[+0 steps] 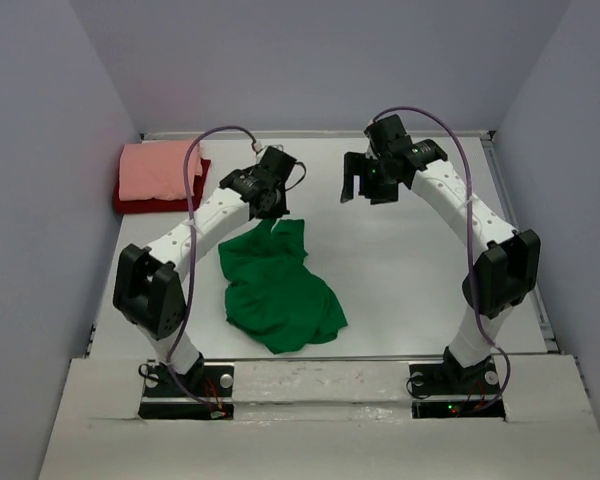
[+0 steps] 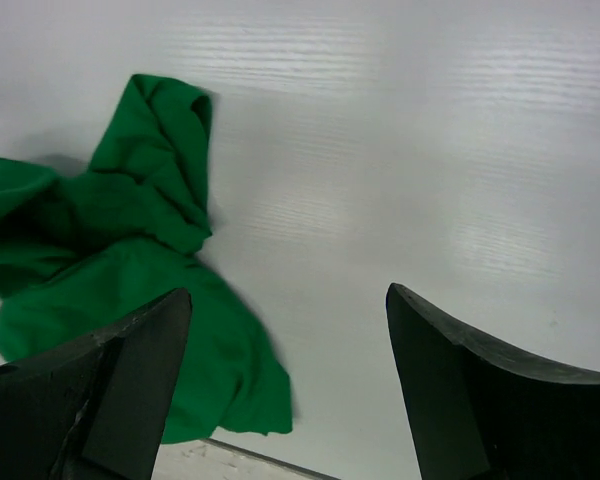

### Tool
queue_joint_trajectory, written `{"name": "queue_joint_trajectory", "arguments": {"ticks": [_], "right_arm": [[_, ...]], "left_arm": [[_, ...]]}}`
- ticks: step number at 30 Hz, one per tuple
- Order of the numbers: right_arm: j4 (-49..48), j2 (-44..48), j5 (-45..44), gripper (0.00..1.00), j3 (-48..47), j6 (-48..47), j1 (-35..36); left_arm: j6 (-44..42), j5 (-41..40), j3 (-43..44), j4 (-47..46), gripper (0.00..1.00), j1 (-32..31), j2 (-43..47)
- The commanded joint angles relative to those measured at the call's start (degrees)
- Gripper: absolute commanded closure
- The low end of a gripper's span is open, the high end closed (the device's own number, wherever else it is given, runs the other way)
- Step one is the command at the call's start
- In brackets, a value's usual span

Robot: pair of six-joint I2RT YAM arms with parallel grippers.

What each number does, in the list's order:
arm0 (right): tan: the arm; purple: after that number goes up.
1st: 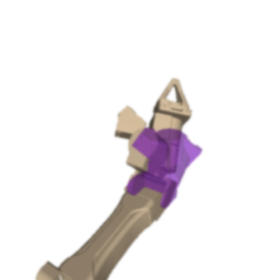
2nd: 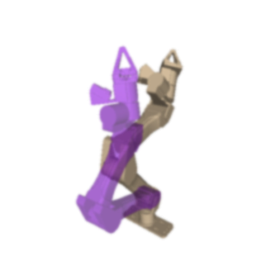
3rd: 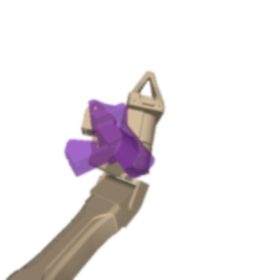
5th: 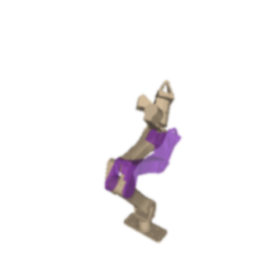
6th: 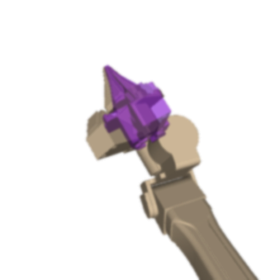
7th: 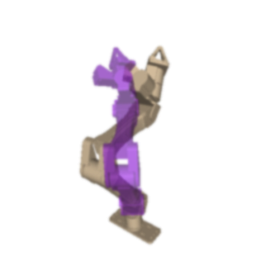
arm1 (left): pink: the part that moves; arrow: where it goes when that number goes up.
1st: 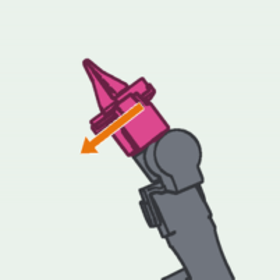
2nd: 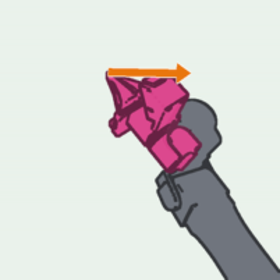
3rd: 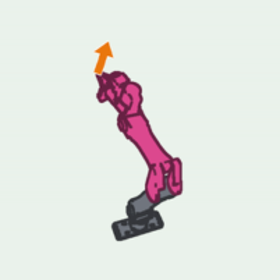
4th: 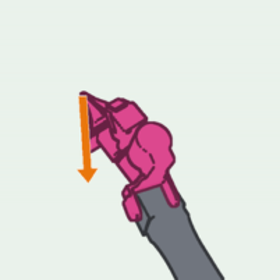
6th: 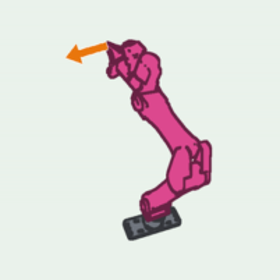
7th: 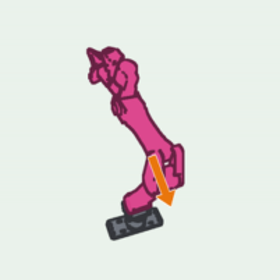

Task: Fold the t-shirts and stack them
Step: Flatten out the tshirt

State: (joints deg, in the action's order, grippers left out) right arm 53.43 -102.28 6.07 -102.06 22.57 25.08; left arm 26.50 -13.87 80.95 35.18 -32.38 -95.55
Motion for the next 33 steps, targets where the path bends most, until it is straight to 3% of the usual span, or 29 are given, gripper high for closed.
{"name": "queue_joint_trajectory", "arguments": {"ticks": [1,3,5,6,7,8,14,18,26,29,33], "right_arm": [[-0.9,1.8,-11.4,0.17,4.2,2.2,-0.9],[-1.2,2.5,-12.2,0.22,7.8,3.8,-2.7],[-1.7,3.3,-12.6,0.41,9.9,4.9,-3.6],[-2.2,3.6,-12.2,0.55,11.0,5.3,-3.6],[-3.9,4.3,-10.9,0.96,13.7,6.5,-4.3],[-4.9,5.8,-9.5,1.00,15.0,7.0,-4.3],[-6.8,8.1,-11.8,1.00,18.7,8.1,-4.9],[-5.1,8.3,-14.1,1.00,17.0,6.9,-4.9],[-5.0,7.9,-10.6,1.00,16.7,6.8,-5.5],[-4.7,8.1,-10.6,1.00,16.5,6.3,-5.5],[-4.2,9.1,-11.1,1.00,16.0,6.1,-5.5]], "left_arm": [[-2.9,-8.9,18.7,10.9,1.00,-1.9,5.9],[-4.7,-10.6,25.2,14.6,1.00,-2.0,5.8],[-5.5,-13.8,35.2,19.9,1.00,-1.9,5.0],[-6.3,-14.6,37.9,21.1,1.00,-1.9,4.8],[-7.8,-16.1,38.2,19.8,1.00,-1.9,6.9],[-8.7,-15.9,37.5,17.8,1.00,-1.8,8.5],[-7.4,-26.2,39.2,16.9,1.00,2.0,13.4],[-9.0,-22.0,41.0,13.9,1.00,7.0,14.7],[-10.5,-13.3,52.9,6.8,1.00,5.8,8.9],[-10.8,-18.4,62.3,9.4,1.00,6.4,5.6],[-12.0,-22.0,58.3,7.6,1.00,12.2,8.8]]}}
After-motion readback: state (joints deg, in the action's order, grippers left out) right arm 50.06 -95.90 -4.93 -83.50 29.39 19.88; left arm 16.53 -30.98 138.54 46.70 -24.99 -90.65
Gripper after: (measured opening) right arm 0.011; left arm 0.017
